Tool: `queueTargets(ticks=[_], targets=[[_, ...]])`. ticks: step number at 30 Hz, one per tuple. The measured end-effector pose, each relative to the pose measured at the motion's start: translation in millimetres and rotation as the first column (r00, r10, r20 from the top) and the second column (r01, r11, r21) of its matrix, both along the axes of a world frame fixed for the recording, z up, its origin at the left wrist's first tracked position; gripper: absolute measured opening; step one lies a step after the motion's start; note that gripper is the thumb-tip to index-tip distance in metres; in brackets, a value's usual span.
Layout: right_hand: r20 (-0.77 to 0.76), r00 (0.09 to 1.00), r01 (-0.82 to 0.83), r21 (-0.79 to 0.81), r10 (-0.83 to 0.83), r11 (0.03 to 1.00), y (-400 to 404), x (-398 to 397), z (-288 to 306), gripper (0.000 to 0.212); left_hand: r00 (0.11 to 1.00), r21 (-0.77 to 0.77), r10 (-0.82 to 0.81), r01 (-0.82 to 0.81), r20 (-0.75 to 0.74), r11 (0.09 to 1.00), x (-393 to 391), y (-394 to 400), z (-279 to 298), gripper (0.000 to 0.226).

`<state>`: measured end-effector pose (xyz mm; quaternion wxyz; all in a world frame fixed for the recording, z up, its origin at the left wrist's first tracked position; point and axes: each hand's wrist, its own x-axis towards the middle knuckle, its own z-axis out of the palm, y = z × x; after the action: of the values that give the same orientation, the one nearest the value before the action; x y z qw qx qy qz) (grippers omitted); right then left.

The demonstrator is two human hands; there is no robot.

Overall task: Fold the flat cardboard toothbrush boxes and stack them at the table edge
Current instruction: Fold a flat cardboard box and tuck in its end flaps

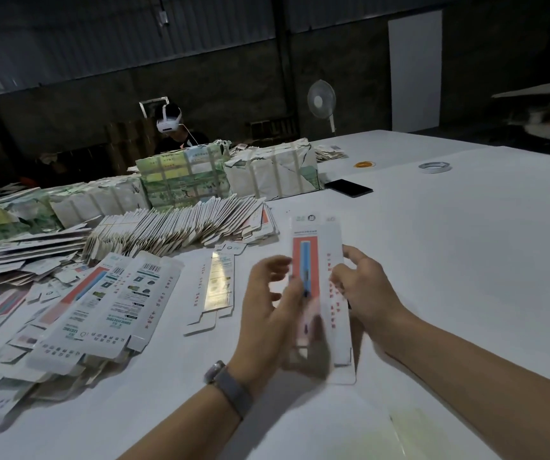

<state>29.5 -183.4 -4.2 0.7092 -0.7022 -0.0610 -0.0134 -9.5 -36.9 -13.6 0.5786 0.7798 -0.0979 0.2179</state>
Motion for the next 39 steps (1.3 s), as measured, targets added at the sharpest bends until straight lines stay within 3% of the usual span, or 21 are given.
queueTargets(ticks=[4,7,13,18,23,27,32,36,39], targets=[[0.015,0.981,-0.193,0.034,0.193,0.981,7,-10,-6,0.027,0.959,-0.375,-0.178,0.085,-0.220,0.923,4,5,3,0.020],[0.049,0.971,-0.236,0.082,0.233,0.968,7,-15,-5,0.025,0.946,-0.446,-0.214,0.087,-0.242,0.891,2,2,2,0.020],[0.066,0.982,-0.183,0.164,0.174,0.969,4,-15,-6,0.040,0.917,-0.437,-0.251,0.097,-0.310,0.894,-1,0,4,0.022],[0.071,0.980,-0.195,0.199,0.184,0.961,5,-13,-6,0.034,0.907,-0.417,-0.246,0.089,-0.341,0.905,5,0,3,0.021],[0.103,0.963,-0.268,0.274,0.249,0.924,7,-12,-6,0.024,0.907,-0.287,-0.192,0.083,-0.375,0.954,12,-6,2,0.021],[0.191,0.961,-0.240,0.236,0.198,0.942,11,-10,-10,0.015,0.896,-0.405,-0.343,0.213,-0.282,0.889,10,-12,4,0.030],[0.258,0.957,-0.147,0.033,0.134,0.989,12,-6,-16,0.031,0.765,-0.548,-0.547,0.311,-0.341,0.777,11,4,7,0.065],[0.234,0.970,-0.059,-0.008,0.059,0.998,9,-1,-20,0.048,0.770,-0.554,-0.550,0.317,-0.324,0.770,9,9,10,0.059],[0.179,0.983,-0.040,-0.039,0.046,0.998,10,-1,-19,0.083,0.782,-0.501,-0.519,0.314,-0.346,0.806,10,13,9,0.054]])
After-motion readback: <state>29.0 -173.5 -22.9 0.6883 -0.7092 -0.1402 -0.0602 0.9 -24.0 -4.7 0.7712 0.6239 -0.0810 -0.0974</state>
